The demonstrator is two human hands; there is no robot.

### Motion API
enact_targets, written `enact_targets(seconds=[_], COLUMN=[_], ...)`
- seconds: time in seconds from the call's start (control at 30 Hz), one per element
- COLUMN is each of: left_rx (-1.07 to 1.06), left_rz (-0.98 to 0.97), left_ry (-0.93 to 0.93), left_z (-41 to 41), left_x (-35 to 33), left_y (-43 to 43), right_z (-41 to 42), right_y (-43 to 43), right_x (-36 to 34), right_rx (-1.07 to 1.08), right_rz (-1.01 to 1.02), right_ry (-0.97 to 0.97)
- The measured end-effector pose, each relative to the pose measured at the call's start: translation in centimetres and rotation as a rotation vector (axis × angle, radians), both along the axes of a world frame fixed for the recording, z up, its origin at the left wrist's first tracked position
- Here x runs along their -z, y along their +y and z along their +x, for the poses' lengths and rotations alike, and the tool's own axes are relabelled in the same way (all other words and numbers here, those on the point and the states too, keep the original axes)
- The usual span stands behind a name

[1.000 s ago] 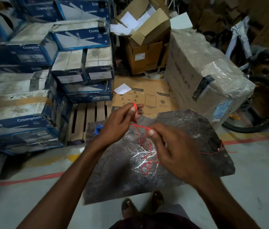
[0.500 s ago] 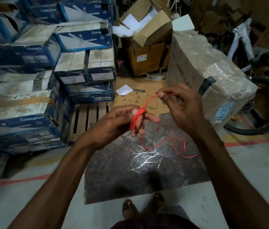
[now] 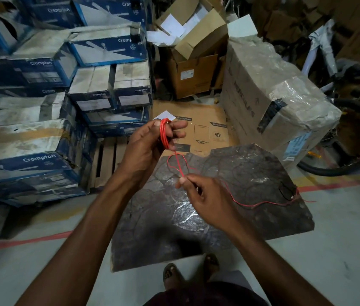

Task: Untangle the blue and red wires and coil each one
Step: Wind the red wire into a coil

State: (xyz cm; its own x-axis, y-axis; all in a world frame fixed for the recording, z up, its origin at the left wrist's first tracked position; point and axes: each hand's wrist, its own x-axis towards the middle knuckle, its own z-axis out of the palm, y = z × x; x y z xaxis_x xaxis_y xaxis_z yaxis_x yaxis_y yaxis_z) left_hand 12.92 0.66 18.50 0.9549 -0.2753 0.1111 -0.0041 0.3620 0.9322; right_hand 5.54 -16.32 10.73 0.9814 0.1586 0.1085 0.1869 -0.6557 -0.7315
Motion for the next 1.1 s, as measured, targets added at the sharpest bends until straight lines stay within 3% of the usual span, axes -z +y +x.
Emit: enact_targets(seconds=[0.1, 0.27, 0.4, 0.57, 0.73, 1.0, 1.1], left_rx=[-0.042, -0.057, -0.098, 0.037, 0.241, 0.528, 0.556], left_rz=[0.022, 0.316, 0.685, 0.887, 0.807, 0.373, 0.111], left_ry=[0.016, -0.104, -0.294, -0.456, -0.425, -0.107, -0.030], left_z=[0.8, 1.2, 1.0, -1.0, -1.9, -2.3, -2.4], left_x=[0.9, 2.8, 3.2, 2.7, 1.2, -1.1, -1.2], left_y=[-0.4, -0.6, 0.2, -0.5, 0.2, 2.2, 2.1], right_z=[-1.9, -4.0, -4.3, -1.1, 3.8, 7.9, 8.2], right_y=[0.3, -0.1, -1.2, -3.4, -5.4, -5.6, -4.2], right_x=[-0.8, -3.7, -7.7, -11.0, -11.3, -7.4, -6.0], right_rx=[-0.035, -0.070, -0.095, -0.067, 0.053, 0.031, 0.014], right_rz=[-0.142, -0.273, -0.270, -0.229, -0.110, 0.067, 0.098], right_ry=[-0.044, -0.146, -0.240, -0.409, -0.536, -0.351, -0.252])
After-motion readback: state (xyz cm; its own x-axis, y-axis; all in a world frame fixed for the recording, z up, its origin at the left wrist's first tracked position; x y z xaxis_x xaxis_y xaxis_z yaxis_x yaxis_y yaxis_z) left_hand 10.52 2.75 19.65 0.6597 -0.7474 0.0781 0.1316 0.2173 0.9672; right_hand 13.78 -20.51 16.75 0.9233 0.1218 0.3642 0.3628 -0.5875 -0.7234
